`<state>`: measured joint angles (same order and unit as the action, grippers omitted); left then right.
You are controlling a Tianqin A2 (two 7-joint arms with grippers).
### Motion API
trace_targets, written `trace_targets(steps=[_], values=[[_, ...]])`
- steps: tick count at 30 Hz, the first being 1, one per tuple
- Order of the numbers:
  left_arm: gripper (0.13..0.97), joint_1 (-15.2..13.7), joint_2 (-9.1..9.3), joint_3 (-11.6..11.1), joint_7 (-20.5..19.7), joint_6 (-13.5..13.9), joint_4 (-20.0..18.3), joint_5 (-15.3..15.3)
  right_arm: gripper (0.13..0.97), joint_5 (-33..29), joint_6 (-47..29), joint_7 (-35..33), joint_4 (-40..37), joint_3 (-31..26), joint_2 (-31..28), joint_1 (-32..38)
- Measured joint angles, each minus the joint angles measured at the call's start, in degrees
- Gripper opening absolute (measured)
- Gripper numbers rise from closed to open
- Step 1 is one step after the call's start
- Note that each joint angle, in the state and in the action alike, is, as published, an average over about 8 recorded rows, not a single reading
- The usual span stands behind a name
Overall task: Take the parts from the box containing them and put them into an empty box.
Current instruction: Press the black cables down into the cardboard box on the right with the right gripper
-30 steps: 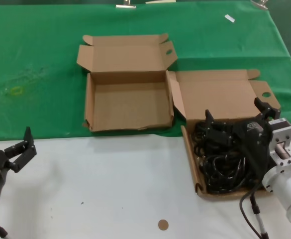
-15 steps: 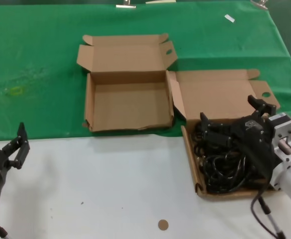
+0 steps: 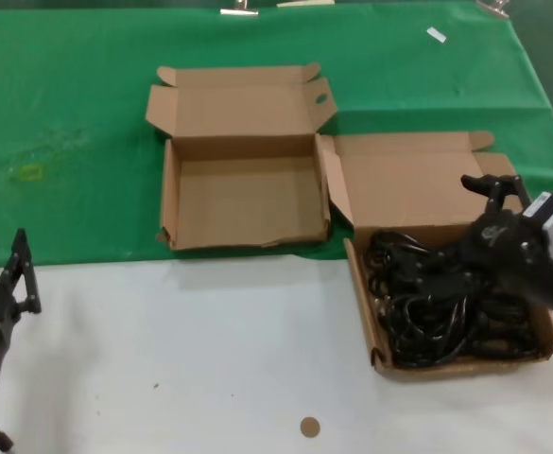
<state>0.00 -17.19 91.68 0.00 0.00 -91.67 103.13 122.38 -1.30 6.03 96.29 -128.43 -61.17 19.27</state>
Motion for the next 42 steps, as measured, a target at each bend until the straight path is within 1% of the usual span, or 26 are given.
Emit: trace_targets(steps=[3,5,7,11,16,25,33,38,42], values=[[0.329,0.0,0.0,0.0,0.0,0.0,0.0,0.0,0.966,-4.4,-5.6,4.0,-0.5,-2.1,-3.7,3.4],[0.289,0.0,0.0,0.0,0.0,0.0,0.0,0.0,0.966,-7.9,-9.8,6.5,-0.9,-2.5,-5.3,5.2],[0.249,0.0,0.0,0.0,0.0,0.0,0.0,0.0,0.966,-11.3,-14.2,8.5,-1.4,-2.3,-6.4,6.8],[0.216,0.0,0.0,0.0,0.0,0.0,0.0,0.0,0.966,-17.0,-23.6,10.6,-2.6,-0.8,-7.5,9.4],[0.162,0.0,0.0,0.0,0.0,0.0,0.0,0.0,0.966,-21.1,-34.5,9.8,-4.4,1.6,-7.4,12.0],[0.15,0.0,0.0,0.0,0.0,0.0,0.0,0.0,0.966,-25.6,-51.3,4.0,-9.3,5.1,-4.9,16.0],[0.144,0.0,0.0,0.0,0.0,0.0,0.0,0.0,0.951,-28.7,-60.2,-0.4,-14.5,7.2,-1.2,18.2],[0.144,0.0,0.0,0.0,0.0,0.0,0.0,0.0,0.949,-30.7,-63.0,-2.0,-17.3,8.3,1.2,19.2],[0.144,0.0,0.0,0.0,0.0,0.0,0.0,0.0,0.906,-32.3,-64.2,-3.0,-19.4,8.9,3.0,20.0]])
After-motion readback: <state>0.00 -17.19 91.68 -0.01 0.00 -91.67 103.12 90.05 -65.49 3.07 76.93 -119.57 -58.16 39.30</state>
